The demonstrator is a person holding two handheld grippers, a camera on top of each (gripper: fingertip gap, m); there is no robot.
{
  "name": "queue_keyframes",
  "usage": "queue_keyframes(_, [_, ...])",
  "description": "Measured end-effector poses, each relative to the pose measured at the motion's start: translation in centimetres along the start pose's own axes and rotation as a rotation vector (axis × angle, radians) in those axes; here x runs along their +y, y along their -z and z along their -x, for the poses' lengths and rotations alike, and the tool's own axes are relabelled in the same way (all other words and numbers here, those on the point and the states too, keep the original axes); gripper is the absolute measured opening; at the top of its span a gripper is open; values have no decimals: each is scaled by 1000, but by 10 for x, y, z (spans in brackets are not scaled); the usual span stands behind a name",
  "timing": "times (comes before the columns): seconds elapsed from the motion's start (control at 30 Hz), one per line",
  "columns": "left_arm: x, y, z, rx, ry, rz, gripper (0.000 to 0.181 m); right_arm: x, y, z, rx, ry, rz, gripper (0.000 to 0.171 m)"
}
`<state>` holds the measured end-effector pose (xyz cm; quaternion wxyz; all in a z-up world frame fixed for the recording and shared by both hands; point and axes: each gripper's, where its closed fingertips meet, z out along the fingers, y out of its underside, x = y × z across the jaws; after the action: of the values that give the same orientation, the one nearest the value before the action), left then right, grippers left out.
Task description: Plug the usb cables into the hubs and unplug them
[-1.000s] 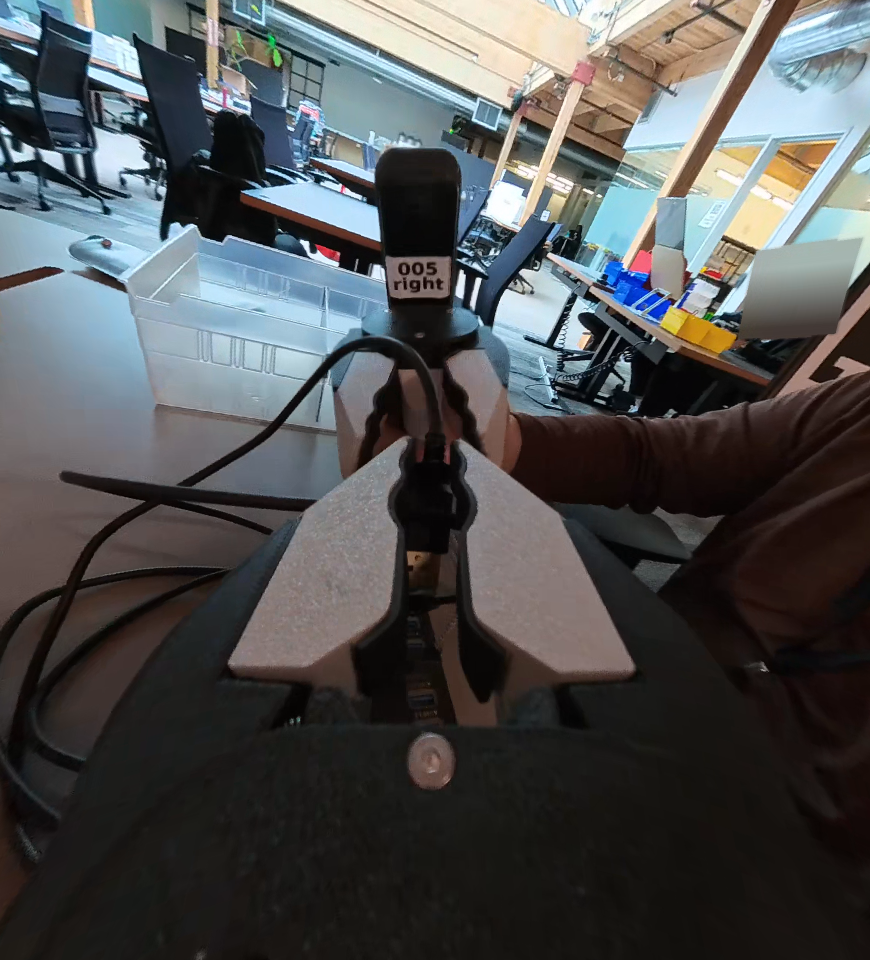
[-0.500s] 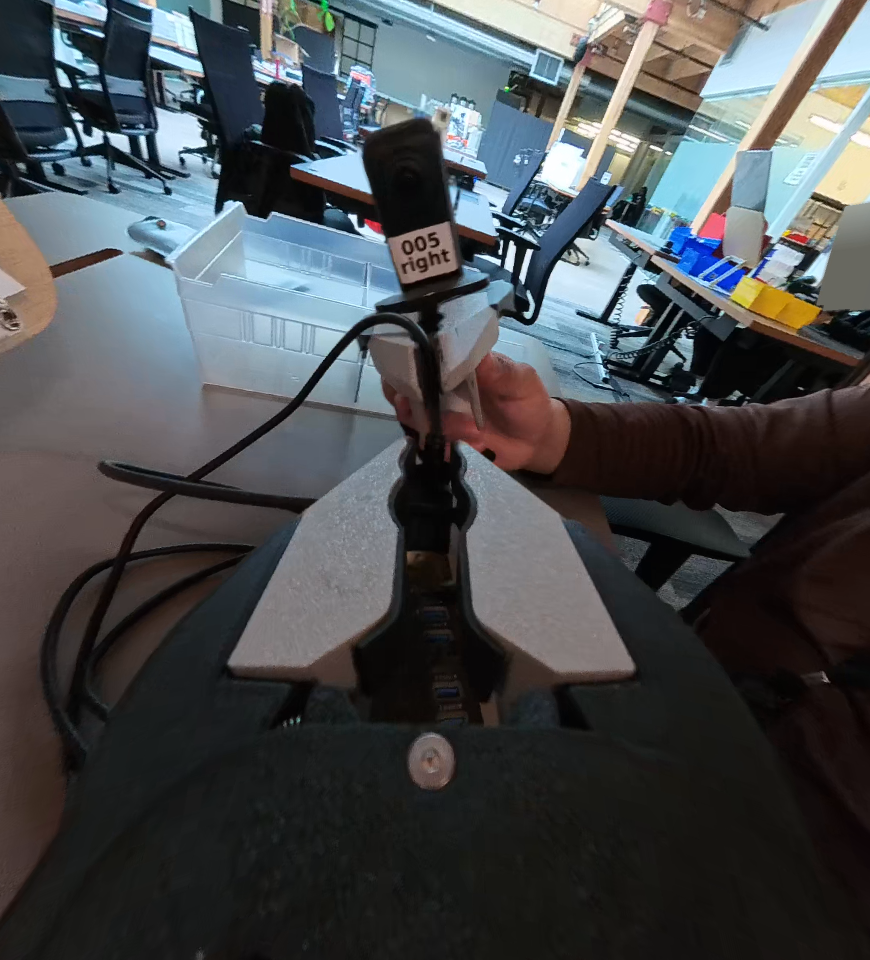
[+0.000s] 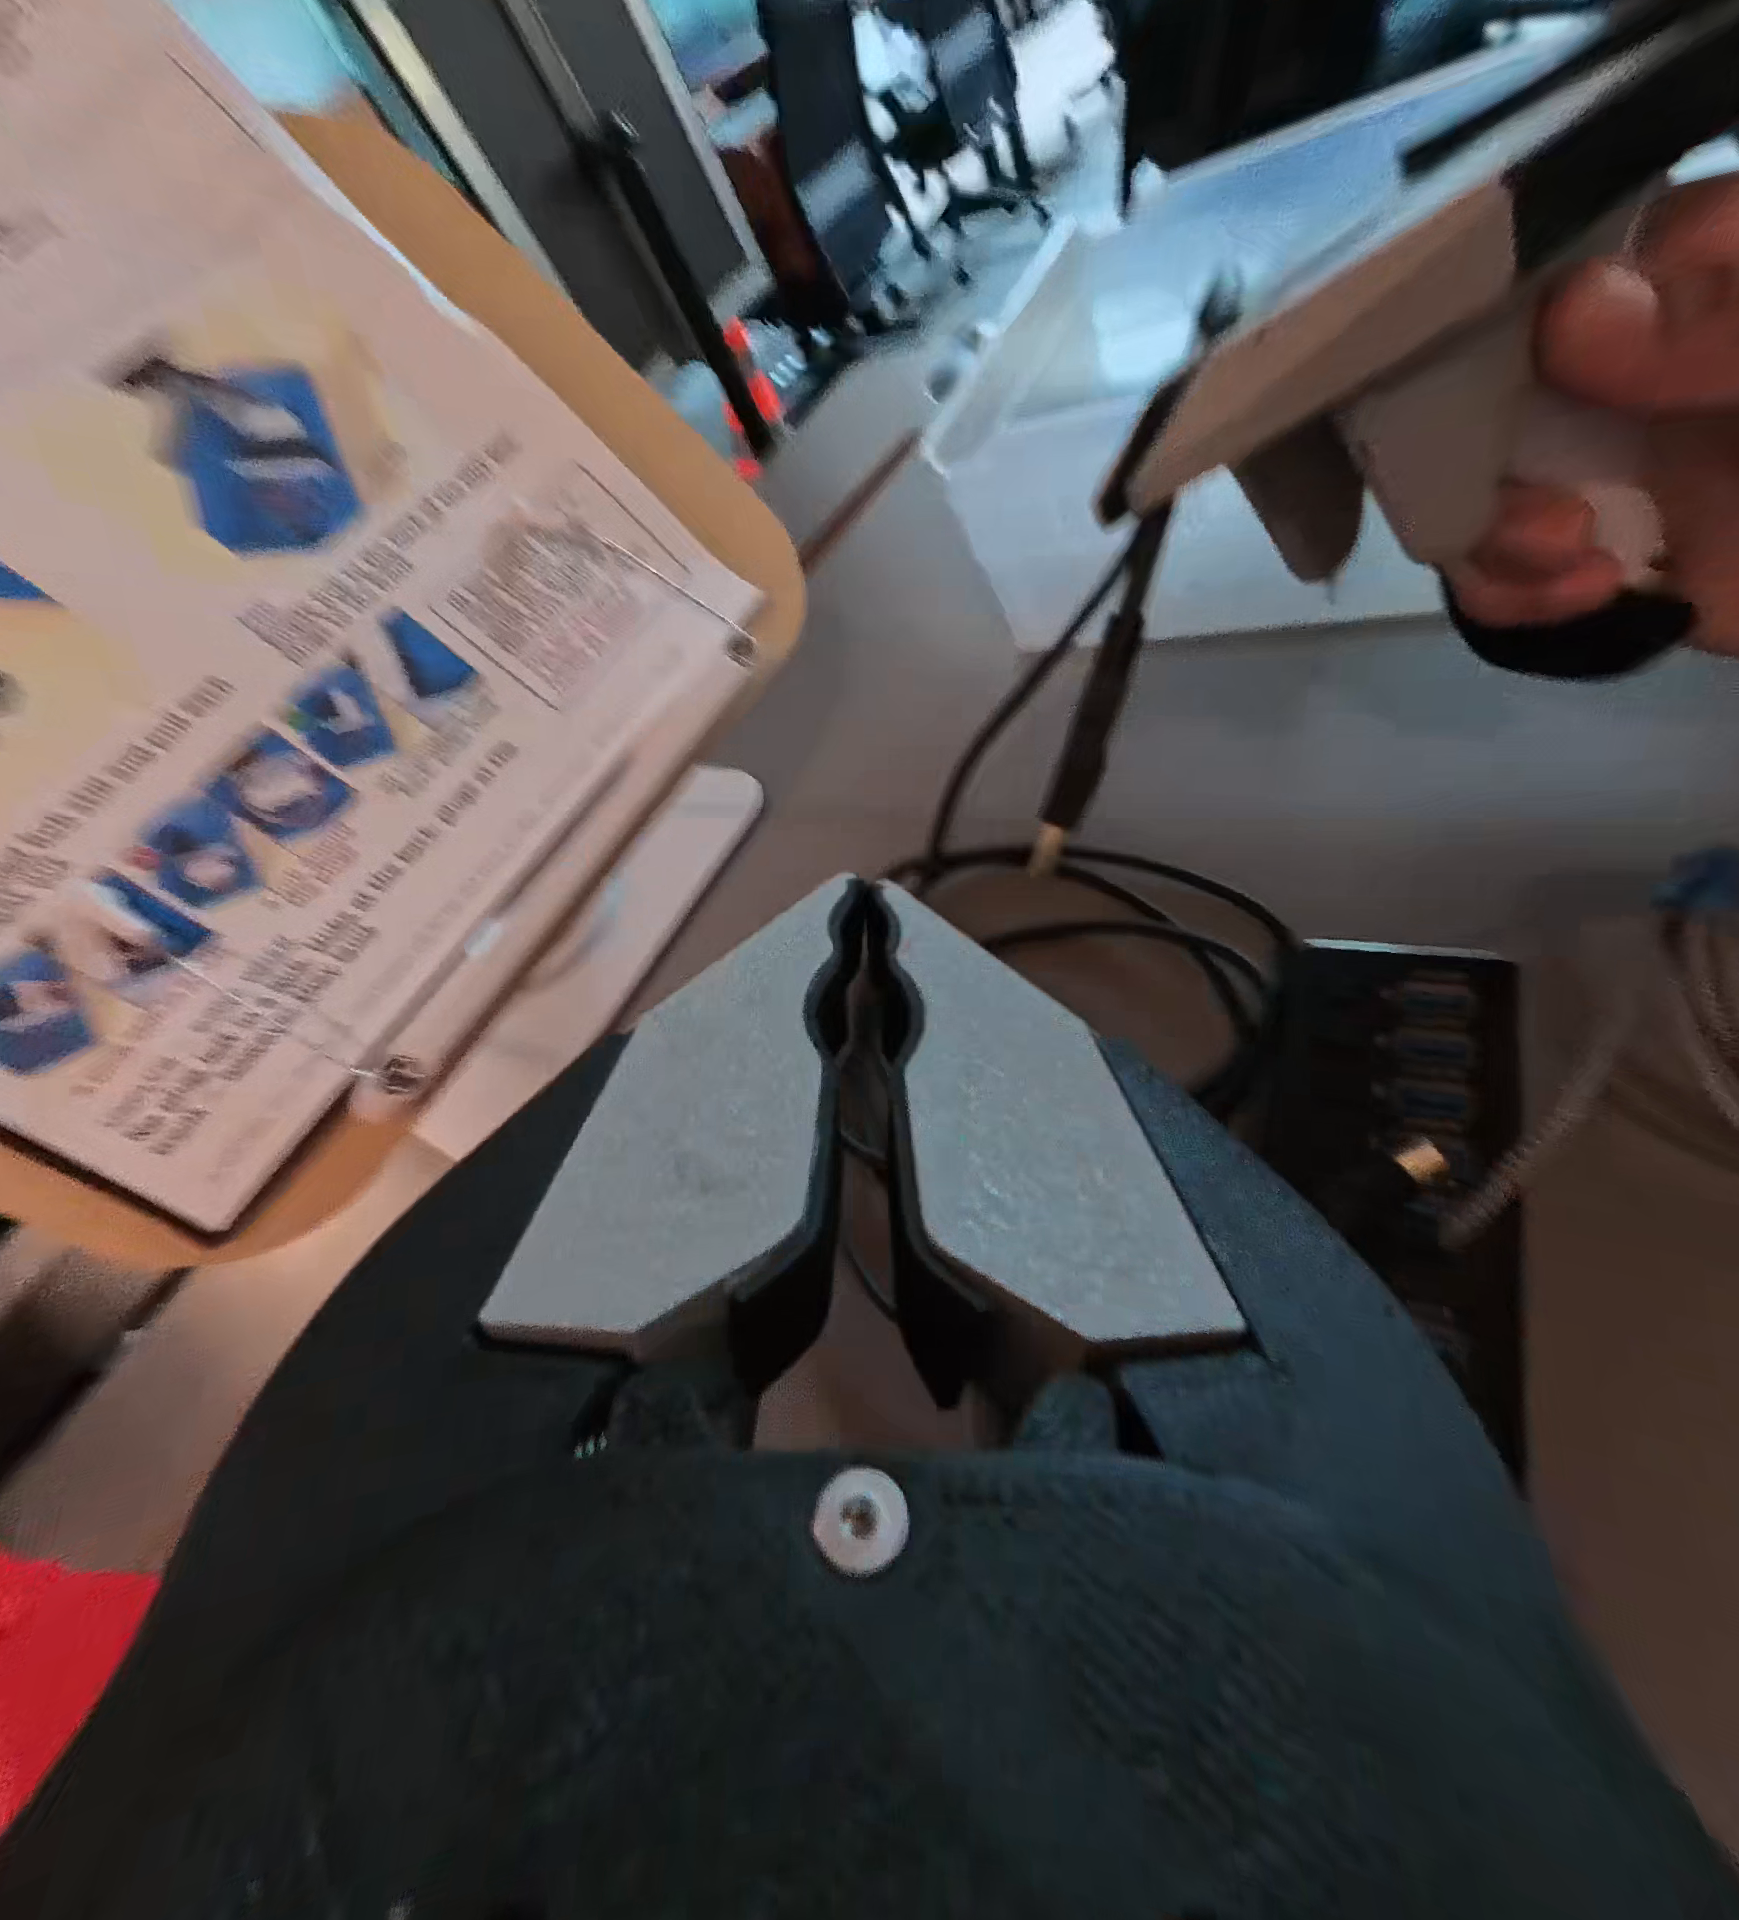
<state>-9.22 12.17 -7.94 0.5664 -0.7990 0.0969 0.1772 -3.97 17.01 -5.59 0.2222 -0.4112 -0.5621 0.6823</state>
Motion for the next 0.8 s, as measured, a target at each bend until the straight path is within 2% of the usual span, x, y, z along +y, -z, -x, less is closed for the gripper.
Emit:
queue_keyframes(0.07, [0, 2, 20, -99, -11, 28, 0, 2, -1, -1, -6, -19, 5, 2])
queue_keyframes(0.1, [4, 1, 22, -84, 0, 77, 0, 3, -1, -2, -5, -21, 9, 2])
queue_keyframes(0.17, [9, 1, 5, 78, 64, 134, 0, 3, 1, -2, 1, -17, 14, 2])
queue_keyframes(0.23, [20, 6, -24, 301, 143, 221, 9, 2, 2, -2, 4, -9, 16, 2])
queue_keyframes(0.27, [25, 9, -32, 363, 157, 251, 13, 2, 3, -3, 7, -9, 17, 2])
queue_keyframes(0.4, [46, 19, -56, 507, 138, 375, 30, -1, 5, 0, -36, -68, -6, 3])
queue_keyframes(0.5, [70, 24, -78, 600, 102, 545, 37, -6, 7, 5, -88, -108, -38, 5])
queue_keyframes(0.6, [90, 26, -86, 639, 41, 663, 29, -7, 8, 6, -92, -113, -37, 4])
queue_keyframes(0.67, [93, 23, -78, 613, 71, 690, 0, -9, 9, 11, -115, -104, -42, 5])
queue_keyframes(0.8, [121, 19, -50, 500, 60, 836, 0, -7, 7, 16, -130, -89, -24, 5])
